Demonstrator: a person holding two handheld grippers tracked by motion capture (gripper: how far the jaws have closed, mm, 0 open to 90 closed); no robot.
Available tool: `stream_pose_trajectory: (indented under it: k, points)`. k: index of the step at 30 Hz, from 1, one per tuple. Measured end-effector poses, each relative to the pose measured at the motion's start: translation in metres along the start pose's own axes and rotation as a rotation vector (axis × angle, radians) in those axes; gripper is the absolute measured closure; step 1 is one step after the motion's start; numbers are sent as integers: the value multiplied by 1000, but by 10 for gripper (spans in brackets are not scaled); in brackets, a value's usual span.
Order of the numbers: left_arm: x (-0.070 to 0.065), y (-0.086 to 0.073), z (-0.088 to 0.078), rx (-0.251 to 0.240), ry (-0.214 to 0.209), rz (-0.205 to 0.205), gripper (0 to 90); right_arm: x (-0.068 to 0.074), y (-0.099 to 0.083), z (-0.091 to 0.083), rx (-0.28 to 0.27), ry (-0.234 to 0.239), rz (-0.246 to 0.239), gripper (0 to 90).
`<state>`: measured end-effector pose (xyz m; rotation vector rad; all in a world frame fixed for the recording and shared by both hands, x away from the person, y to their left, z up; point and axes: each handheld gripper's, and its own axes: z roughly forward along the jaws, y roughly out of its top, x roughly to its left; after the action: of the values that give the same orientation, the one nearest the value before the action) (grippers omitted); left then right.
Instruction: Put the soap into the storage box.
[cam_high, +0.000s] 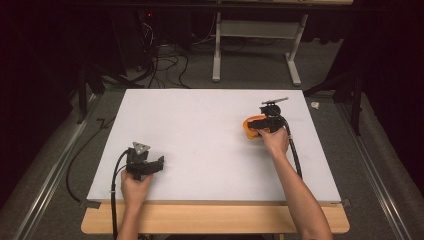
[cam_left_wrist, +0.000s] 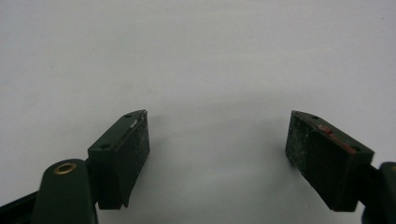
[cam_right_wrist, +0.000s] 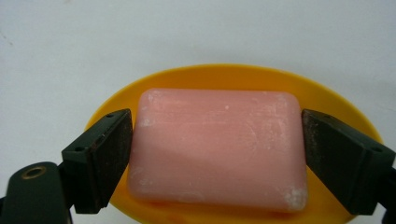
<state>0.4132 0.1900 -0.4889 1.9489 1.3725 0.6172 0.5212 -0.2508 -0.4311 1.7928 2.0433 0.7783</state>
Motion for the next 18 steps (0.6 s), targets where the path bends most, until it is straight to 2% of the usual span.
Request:
stream_pose_trajectory:
  k: [9,18]
  points:
    - [0,0,0,0,0,0,219,-4,2,-14,-50,22,9,141]
    - [0,0,0,0,-1,0,219,-8,1,-30,-94,28,-27,153]
